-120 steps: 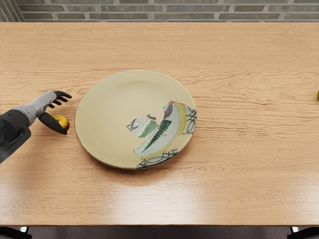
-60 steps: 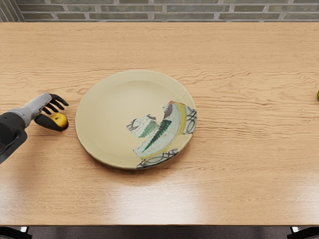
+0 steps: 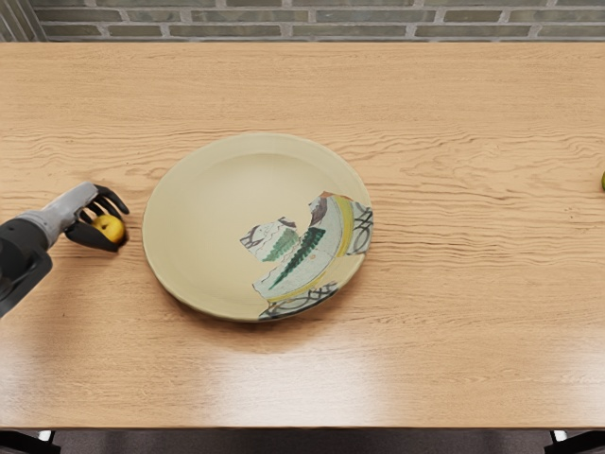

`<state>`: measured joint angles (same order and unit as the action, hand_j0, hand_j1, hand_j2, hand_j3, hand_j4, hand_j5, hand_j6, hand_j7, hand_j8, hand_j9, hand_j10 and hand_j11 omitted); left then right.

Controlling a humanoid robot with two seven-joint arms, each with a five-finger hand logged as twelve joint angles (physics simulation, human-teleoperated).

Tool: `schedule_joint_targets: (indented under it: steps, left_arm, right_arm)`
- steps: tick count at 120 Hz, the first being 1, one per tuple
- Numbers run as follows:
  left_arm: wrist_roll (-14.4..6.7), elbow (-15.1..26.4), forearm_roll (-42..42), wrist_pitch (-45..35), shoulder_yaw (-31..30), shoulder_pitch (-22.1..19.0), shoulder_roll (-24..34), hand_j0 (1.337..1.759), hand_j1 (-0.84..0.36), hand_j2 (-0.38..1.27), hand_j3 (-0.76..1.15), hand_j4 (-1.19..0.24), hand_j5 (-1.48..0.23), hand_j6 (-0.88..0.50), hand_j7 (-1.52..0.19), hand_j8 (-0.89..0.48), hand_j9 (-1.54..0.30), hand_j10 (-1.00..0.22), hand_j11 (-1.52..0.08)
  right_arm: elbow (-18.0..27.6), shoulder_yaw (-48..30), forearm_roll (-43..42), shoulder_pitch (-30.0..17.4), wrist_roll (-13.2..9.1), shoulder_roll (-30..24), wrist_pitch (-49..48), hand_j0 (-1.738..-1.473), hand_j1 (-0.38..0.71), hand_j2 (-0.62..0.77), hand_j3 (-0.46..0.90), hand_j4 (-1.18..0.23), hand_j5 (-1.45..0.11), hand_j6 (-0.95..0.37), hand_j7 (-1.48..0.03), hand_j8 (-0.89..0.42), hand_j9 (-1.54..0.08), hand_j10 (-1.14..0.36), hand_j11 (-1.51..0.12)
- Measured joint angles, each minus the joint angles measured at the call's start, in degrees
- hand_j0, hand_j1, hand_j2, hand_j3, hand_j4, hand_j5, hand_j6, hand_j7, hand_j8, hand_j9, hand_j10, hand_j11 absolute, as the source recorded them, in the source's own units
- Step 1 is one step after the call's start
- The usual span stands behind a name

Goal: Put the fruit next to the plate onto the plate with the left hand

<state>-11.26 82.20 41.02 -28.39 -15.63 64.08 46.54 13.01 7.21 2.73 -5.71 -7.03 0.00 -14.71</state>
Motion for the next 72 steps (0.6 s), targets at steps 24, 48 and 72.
schedule_joint_targets:
  steps: [24,48,72]
  left_arm:
    - [0.18,1.88,-0.2,0.0,0.36,0.77,3.11,1.656,-0.28,0.3,0.0,-0.61,-0.81,-0.52,-0.81,-0.44,-0.81,-0.61,-0.8]
    - [0.28,4.67,-0.61,0.46,1.73,3.28,6.14,1.657,-0.29,0.34,0.0,-0.62,-0.83,-0.54,-0.82,-0.44,-0.81,-0.62,-0.81]
    - [0.31,6.32,-0.69,2.27,4.31,3.42,6.82,1.657,-0.29,0.36,0.0,-0.62,-0.83,-0.55,-0.82,-0.45,-0.82,-0.63,-0.82]
  right_arm:
    - [0.0,0.0,0.0,0.0,0.0,0.0,0.01,-1.658,-0.33,0.0,0.0,-0.02,-0.02,-0.02,-0.02,-0.02,-0.02,-0.02,-0.02]
    - [0.0,0.0,0.0,0.0,0.0,0.0,0.0,-1.658,-0.33,0.0,0.0,-0.02,-0.02,-0.02,-0.02,-0.02,-0.02,-0.02,-0.02]
    - [0.0,0.0,0.0,0.0,0.0,0.0,0.0,-1.658,-0.33,0.0,0.0,-0.02,-0.02,-0.02,-0.02,-0.02,-0.02,-0.02,-0.02]
